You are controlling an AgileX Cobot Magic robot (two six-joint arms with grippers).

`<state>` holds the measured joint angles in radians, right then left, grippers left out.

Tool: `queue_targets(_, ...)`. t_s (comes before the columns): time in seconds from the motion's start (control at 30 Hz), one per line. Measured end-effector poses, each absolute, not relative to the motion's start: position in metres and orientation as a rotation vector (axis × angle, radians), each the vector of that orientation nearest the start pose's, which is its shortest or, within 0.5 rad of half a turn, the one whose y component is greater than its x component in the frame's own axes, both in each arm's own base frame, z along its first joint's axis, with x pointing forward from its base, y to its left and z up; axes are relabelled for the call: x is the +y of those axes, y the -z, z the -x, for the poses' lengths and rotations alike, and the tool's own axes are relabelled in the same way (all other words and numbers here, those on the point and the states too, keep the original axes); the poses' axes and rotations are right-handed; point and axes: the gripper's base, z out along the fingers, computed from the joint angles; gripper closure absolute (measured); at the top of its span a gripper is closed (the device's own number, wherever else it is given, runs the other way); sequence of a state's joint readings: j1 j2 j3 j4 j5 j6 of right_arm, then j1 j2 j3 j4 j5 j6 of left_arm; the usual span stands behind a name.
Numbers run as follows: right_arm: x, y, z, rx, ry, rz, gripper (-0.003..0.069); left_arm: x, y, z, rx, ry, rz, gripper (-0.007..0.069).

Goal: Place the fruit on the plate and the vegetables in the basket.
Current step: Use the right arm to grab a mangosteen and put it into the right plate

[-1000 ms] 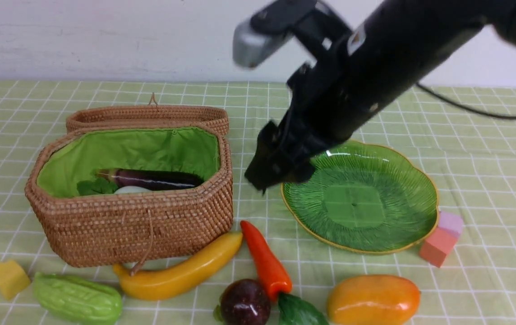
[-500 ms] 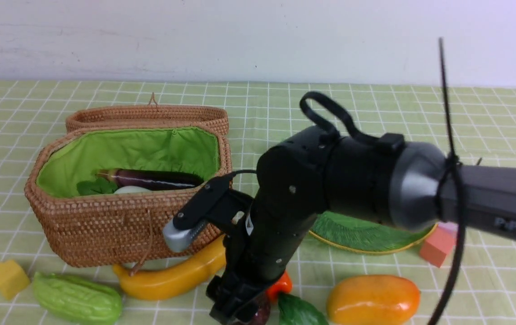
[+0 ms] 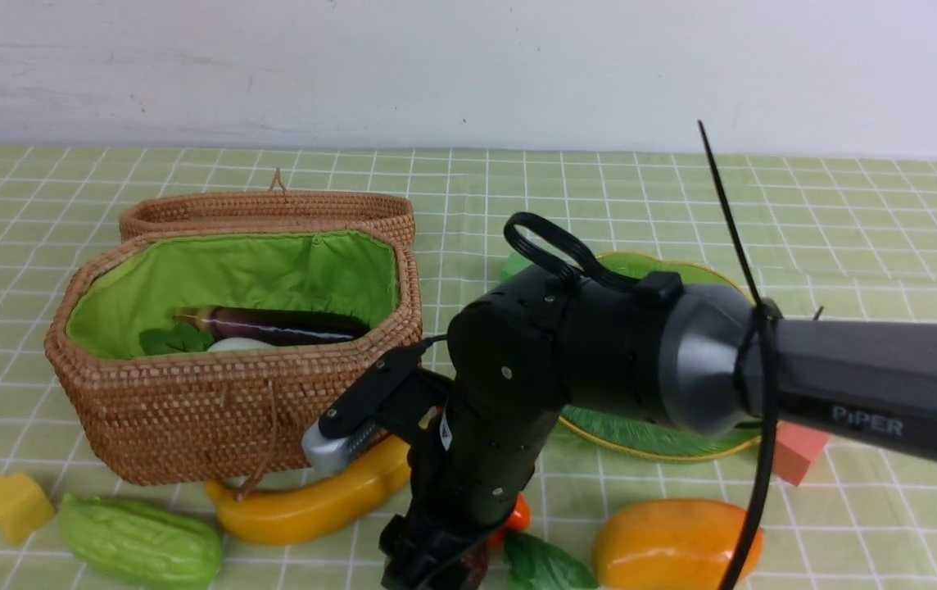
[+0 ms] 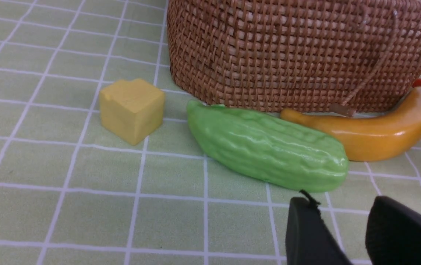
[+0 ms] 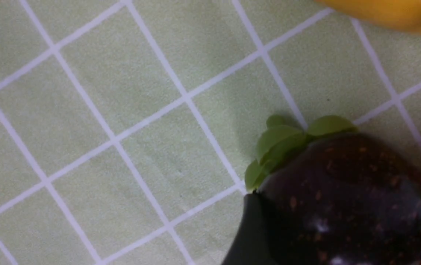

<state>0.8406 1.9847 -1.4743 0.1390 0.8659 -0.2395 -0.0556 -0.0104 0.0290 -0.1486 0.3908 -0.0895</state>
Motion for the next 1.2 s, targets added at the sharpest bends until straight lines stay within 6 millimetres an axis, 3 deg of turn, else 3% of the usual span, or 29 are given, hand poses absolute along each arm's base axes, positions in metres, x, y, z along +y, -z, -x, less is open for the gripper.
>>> queue_targets(0.17, 0.312, -0.201, -0.266, 2.545, -0.283, 1.402, 0.0104, -0.008, -0.169, -0.052, 1.892, 0.246, 0.124, 0.0386)
queue_targets(0.27, 0.308, -0.213, -0.262, 2.534, -0.291, 1.402, 0.0104, -0.008, -0.169, -0.052, 1.892, 0.246, 0.124, 0.0386)
queue_targets(0.43, 0.297, -0.268, -0.262, 2.404, -0.333, 1.341, 0.0104, -0.008, -0.169, -0.052, 1.892, 0.246, 0.124, 0.0386)
queue_targets(0.53, 0.268, -0.304, -0.281, 2.332, -0.288, 1.216, 0.0104, -0.008, -0.169, -0.052, 1.892, 0.246, 0.124, 0.0386)
queue_targets(0.67, 0.221, -0.323, -0.316, 2.319, -0.2, 0.997, 0.0104, -0.008, -0.169, -0.052, 1.892, 0.246, 0.124, 0.0386)
queue_targets(0.73, 0.18, -0.322, -0.347, 2.358, -0.165, 0.791, 0.0104, -0.008, -0.169, -0.052, 1.892, 0.246, 0.124, 0.0386)
queue_targets(0.9, 0.13, -0.287, -0.392, 2.469, -0.219, 0.508, 0.0104, -0.008, -0.169, -0.052, 1.892, 0.246, 0.124, 0.0386)
queue_targets(1.03, 0.115, -0.258, -0.412, 2.524, -0.25, 0.403, 0.0104, -0.008, -0.169, -0.052, 1.892, 0.246, 0.124, 0.0386)
queue_targets(1.2, 0.112, -0.245, -0.418, 2.522, -0.227, 0.434, 0.0104, -0.008, -0.169, -0.052, 1.892, 0.246, 0.124, 0.0386)
